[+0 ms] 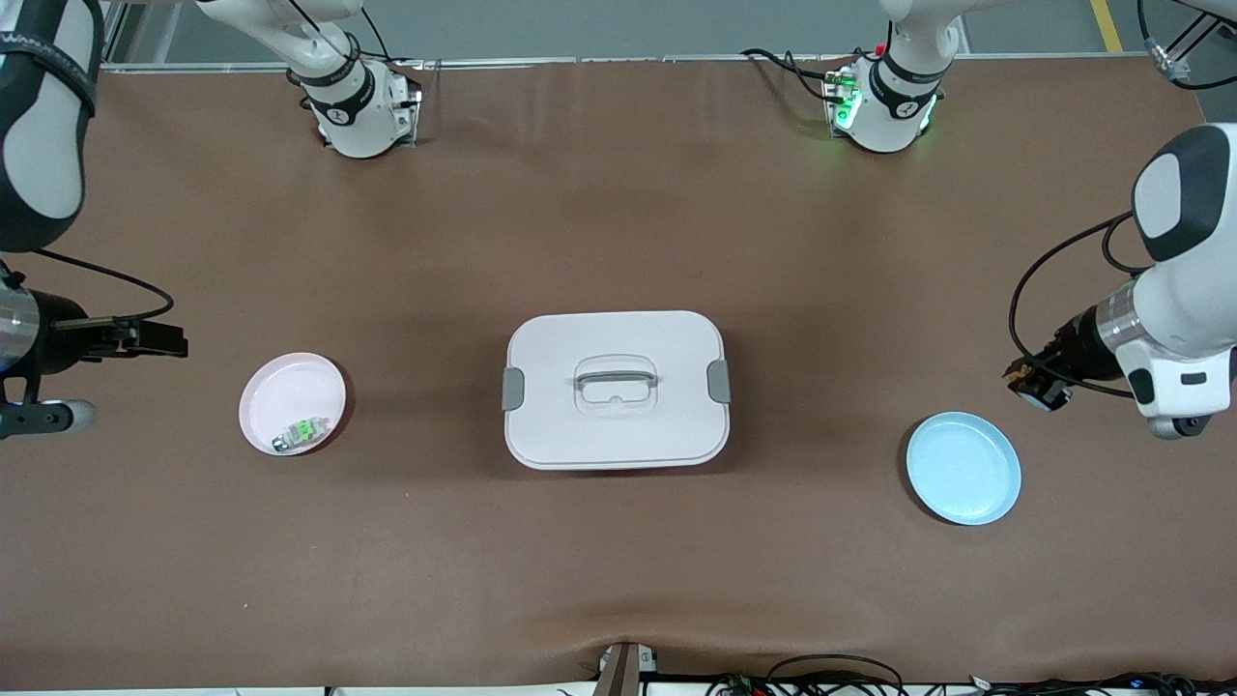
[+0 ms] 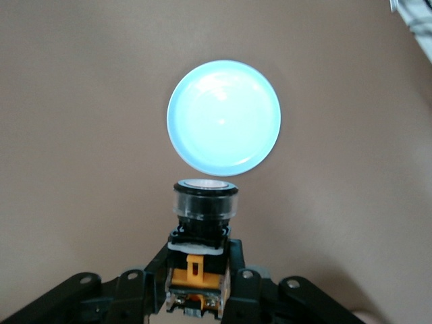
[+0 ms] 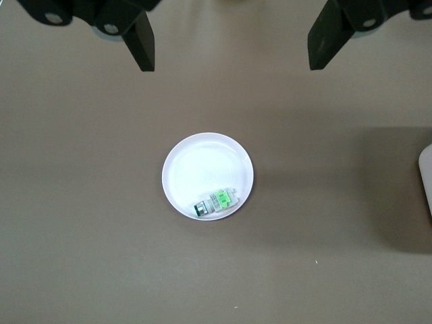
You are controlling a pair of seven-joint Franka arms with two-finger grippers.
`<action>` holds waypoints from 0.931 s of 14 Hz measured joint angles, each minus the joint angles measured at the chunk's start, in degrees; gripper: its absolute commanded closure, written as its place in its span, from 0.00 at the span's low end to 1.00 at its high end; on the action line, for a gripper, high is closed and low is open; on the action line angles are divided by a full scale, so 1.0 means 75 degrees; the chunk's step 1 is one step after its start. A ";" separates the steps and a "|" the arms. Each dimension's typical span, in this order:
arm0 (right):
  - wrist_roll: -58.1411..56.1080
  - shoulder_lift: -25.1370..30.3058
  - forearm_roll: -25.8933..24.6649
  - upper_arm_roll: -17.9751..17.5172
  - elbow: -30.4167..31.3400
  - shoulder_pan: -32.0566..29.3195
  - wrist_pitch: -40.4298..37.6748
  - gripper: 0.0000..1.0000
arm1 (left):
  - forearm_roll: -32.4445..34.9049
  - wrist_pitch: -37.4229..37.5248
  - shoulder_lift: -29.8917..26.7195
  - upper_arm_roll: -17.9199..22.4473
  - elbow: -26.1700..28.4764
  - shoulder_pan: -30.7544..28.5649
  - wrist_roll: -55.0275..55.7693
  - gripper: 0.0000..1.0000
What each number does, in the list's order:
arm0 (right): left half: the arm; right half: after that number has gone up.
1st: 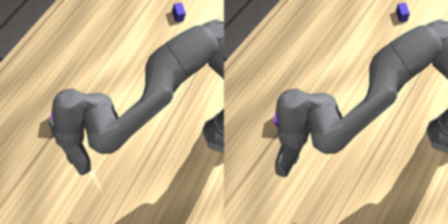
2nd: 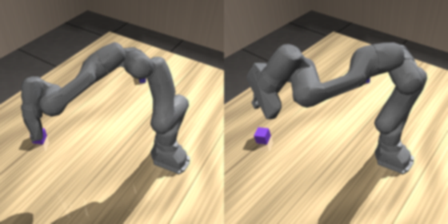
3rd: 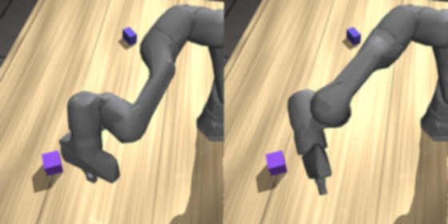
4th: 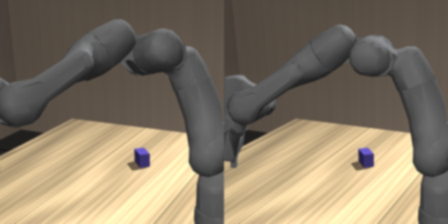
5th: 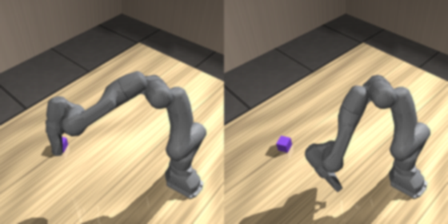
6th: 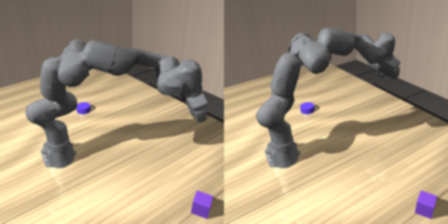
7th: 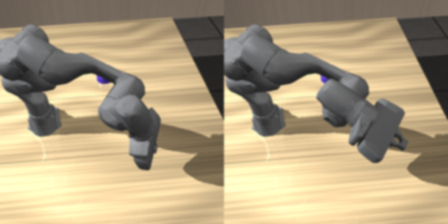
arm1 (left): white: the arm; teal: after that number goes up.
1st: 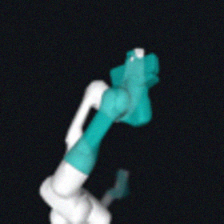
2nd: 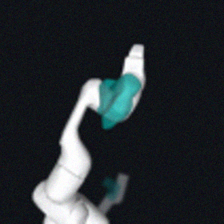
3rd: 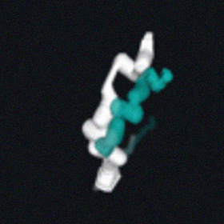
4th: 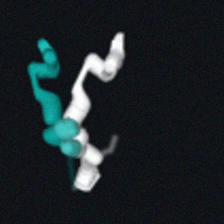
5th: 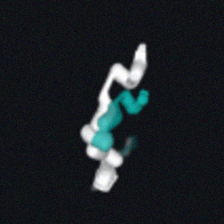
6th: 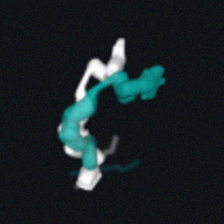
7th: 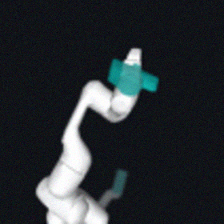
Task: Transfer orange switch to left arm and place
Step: 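Lower the switch with the left gripper onto the light-blue plate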
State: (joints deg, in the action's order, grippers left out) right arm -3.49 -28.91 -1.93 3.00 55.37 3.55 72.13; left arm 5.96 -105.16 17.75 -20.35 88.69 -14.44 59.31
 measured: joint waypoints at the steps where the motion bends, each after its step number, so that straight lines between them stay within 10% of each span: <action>1: 0.0022 0.0000 -0.0051 -0.0002 0.0000 0.0040 0.0005 0.00 | 0.0014 -0.0232 0.0135 0.0043 0.0003 -0.0001 0.0362 1.00; 13: 0.0024 0.0976 -0.0182 0.0052 -0.0037 -0.0331 -0.0323 0.00 | 0.1320 -0.2050 0.1980 0.0249 0.0015 0.0033 0.3817 1.00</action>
State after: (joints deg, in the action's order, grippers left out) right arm -3.31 -21.59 -3.29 3.38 55.09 1.07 69.71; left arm 15.86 -120.53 32.60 -18.48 88.80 -14.19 87.93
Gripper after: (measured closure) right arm 0.000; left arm 0.648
